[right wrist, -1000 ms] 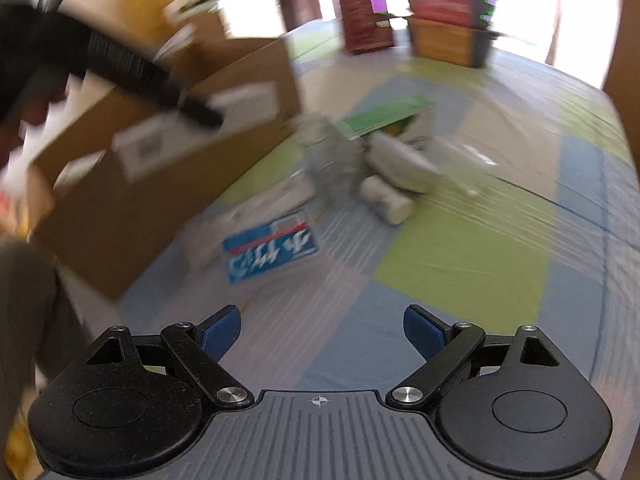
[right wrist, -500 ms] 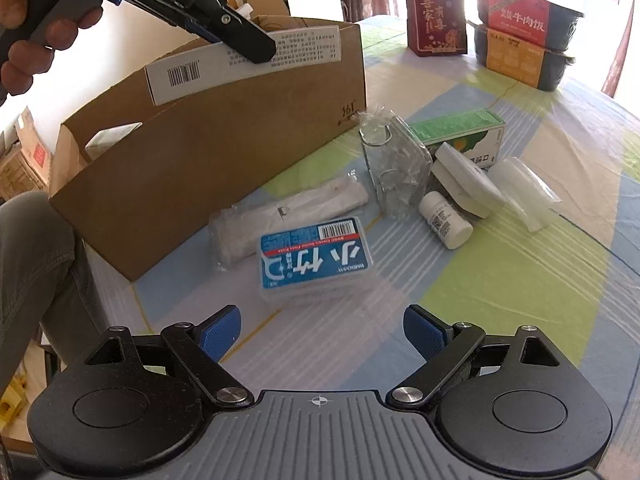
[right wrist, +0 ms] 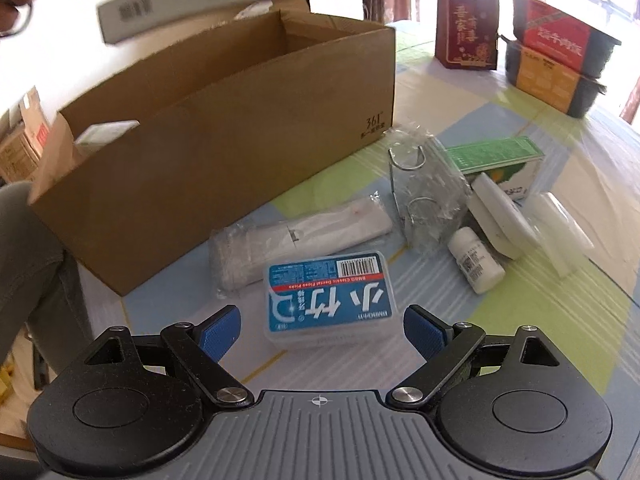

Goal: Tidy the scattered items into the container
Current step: 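Grasp the blue floss-pick case with the right gripper while the left gripper holds the ointment box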

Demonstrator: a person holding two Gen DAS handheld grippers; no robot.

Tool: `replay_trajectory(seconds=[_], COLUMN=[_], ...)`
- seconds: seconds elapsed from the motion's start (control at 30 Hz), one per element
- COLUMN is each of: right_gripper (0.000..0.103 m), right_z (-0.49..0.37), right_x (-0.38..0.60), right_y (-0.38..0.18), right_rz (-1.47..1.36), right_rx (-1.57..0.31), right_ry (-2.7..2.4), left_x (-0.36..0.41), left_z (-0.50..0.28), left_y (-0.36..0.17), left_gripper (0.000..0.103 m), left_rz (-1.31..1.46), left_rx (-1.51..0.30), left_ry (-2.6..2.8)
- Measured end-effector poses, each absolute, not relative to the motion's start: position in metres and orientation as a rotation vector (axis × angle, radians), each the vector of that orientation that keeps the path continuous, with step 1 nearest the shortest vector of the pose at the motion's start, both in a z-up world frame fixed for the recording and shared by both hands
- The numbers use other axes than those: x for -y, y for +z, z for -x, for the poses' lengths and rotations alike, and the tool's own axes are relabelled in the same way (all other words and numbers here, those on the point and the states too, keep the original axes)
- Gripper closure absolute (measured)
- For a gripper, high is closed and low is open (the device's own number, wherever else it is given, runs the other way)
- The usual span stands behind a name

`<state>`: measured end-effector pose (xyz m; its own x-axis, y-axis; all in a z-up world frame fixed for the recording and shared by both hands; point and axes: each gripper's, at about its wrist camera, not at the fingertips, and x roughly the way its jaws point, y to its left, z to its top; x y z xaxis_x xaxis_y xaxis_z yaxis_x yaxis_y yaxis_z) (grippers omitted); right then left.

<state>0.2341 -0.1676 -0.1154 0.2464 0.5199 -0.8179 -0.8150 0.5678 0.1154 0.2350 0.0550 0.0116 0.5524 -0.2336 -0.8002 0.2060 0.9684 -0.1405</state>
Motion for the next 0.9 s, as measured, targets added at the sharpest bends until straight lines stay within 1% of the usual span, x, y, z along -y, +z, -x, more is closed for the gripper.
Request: replay_trajectory(seconds=[0.23,0.43,0.47,0.5,0.53,0.7,0.9], right_gripper=[0.009,0.009,0.010,0.014,0.015,0.015,0.015], right_z=[-0.242,-0.247,-0.247,-0.248,-0.248,-0.247,-0.241], right_x=[0.149,0.136,0.135,0.135,0.136,0.145,0.155], right_y=[-0.131,-0.148,-0.150,-0.152,-0.152,-0.137,-0.091], right_rz=[0.429,0.487,0.491,0.496,0.495,0.471,0.412], right_rx=[-0.953,-0.959,-0.962,-0.961,-0.962,-0.961,-0.909], right_ry=[0.935,0.928,0.926,0.919,0.912,0.895,0.916], left_x=[-0.098,-0.120,-0.123,-0.125,-0.128,-0.141,-0.157], left_z=[-0.218,-0.207,-0.206,-0.203,-0.202,-0.194,-0.183], left_y=[0.012,0.010,0.010,0.009,0.009,0.006,0.003], left_gripper=[0.070,0.070,0.070,0.070,0.070,0.070,0.070], left_rz=[0.055,0.082,0.086,0.090,0.093,0.107,0.118], left_rx=[-0.961,-0.962,-0.963,-0.963,-0.963,-0.965,-0.967], left_ry=[-0.162,-0.119,-0.114,-0.111,-0.109,-0.090,-0.068])
